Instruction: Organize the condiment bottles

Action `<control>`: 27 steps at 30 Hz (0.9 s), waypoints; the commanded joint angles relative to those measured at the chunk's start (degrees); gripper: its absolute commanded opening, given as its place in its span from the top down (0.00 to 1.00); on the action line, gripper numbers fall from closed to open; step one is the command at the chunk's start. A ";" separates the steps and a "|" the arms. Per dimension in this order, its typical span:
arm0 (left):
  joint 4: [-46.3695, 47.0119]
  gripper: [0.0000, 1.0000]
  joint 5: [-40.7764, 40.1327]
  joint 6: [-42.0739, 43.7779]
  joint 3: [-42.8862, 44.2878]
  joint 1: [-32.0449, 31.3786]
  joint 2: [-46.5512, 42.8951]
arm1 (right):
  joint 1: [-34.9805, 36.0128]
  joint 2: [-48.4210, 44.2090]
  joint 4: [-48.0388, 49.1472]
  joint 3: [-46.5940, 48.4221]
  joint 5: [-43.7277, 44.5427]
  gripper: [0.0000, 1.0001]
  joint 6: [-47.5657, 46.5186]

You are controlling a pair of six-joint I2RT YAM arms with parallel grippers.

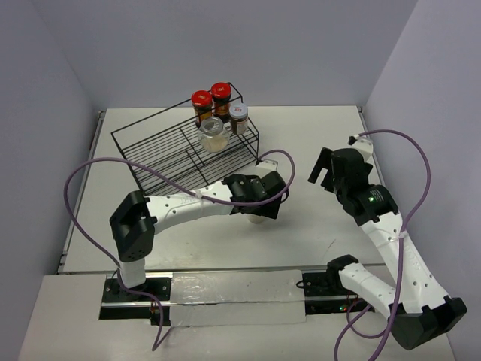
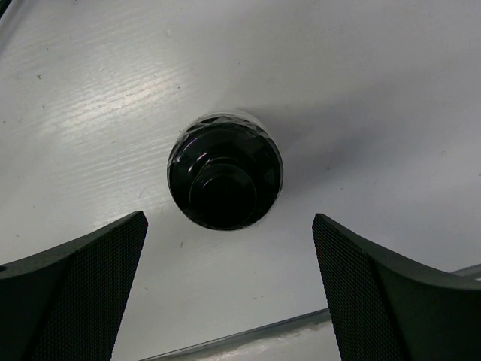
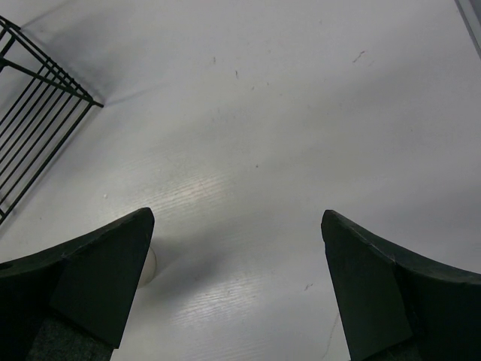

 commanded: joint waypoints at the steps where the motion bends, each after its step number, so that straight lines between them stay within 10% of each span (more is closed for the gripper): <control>1: 2.41 0.00 -0.74 -0.42 2.07 0.84 2.54 | -0.18 -1.08 1.17 -0.38 -0.21 0.00 -0.47; 27: 3.07 0.33 -3.57 1.52 4.57 1.77 4.70 | -0.18 -1.18 1.21 -1.31 -1.68 0.00 -0.23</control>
